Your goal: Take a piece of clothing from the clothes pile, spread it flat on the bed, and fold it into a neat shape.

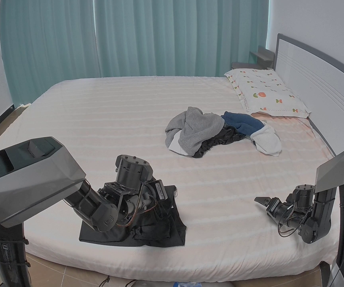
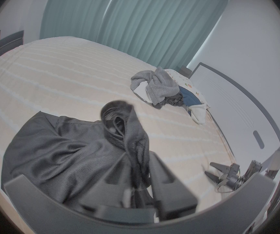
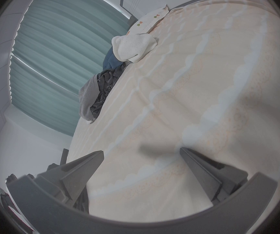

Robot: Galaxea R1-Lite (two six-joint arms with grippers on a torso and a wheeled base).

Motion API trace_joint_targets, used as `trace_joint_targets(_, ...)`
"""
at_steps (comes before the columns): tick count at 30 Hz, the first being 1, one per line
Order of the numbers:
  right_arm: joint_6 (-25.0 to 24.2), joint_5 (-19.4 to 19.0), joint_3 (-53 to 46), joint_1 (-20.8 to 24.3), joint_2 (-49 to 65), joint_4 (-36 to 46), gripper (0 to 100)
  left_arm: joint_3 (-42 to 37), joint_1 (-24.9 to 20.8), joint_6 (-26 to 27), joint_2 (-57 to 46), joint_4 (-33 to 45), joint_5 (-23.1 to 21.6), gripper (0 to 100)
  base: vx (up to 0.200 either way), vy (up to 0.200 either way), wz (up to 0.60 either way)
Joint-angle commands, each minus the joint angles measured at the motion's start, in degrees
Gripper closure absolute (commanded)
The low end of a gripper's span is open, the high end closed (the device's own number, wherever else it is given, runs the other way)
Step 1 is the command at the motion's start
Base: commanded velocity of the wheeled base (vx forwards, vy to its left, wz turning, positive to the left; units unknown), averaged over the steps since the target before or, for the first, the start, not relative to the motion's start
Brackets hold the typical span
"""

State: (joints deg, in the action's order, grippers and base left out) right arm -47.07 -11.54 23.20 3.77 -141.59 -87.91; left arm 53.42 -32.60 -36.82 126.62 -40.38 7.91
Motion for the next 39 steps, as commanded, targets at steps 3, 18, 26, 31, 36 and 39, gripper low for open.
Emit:
trace_joint_targets(3,0.0,-0.1,0.0,0.0,-0.1,-0.1,0,1.6,-0.7,-2.2,1.1,0.0,0.0,0,0.000,0.000,0.00)
trace_joint_targets(18,0.1,0.1,0.0,0.4,-0.2,-0.1,0,-14.1,6.4,-8.9,-6.9,-4.7,-1.2,0,0.000,0.000,0.00)
trace_joint_targets(26,0.1,0.3,0.0,0.5,-0.4,-0.2,0,-23.1,11.5,-16.2,-5.9,-16.1,-8.1,0,-0.150,0.000,0.00)
trace_joint_targets(31,0.1,0.4,0.1,0.5,-0.4,-0.2,0,-22.0,15.5,-18.2,-3.4,-18.1,-11.0,0,0.000,0.000,0.00)
trace_joint_targets(36,0.2,0.4,0.0,0.5,-0.5,-0.2,0,-22.1,17.2,-18.3,-2.9,-18.6,-11.1,0,0.000,0.000,0.00)
trace_joint_targets(39,0.2,0.4,0.0,0.5,-0.5,-0.2,0,-22.2,18.2,-18.6,-3.4,-18.6,-11.3,0,0.000,0.000,0.00)
